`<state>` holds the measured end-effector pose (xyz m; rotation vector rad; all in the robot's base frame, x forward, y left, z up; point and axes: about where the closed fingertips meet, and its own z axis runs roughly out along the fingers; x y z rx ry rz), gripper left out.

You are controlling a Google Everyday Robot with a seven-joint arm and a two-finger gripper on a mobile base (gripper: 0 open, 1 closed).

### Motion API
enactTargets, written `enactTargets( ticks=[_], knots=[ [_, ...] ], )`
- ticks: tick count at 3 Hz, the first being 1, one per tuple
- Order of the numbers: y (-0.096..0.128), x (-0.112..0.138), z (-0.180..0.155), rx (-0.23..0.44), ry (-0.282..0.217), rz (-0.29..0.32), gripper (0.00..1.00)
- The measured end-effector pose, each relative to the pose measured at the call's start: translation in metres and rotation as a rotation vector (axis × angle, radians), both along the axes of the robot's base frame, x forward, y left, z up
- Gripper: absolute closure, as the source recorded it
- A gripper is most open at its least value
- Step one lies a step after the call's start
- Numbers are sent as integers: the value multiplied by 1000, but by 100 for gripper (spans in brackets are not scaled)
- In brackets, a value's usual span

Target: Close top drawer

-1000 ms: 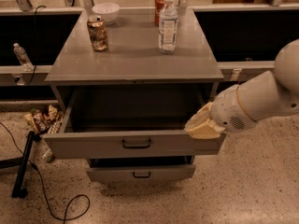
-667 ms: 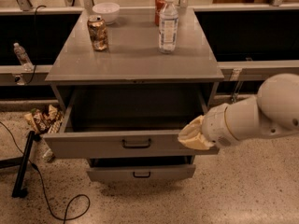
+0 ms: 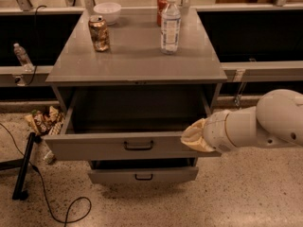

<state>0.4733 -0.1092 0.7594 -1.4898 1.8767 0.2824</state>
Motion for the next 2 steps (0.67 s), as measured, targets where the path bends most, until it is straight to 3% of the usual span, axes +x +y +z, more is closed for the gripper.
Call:
enactTargets(
  ticks=[2],
  knots=[
    [-15, -9, -12, -20, -20, -41, 100]
  ],
)
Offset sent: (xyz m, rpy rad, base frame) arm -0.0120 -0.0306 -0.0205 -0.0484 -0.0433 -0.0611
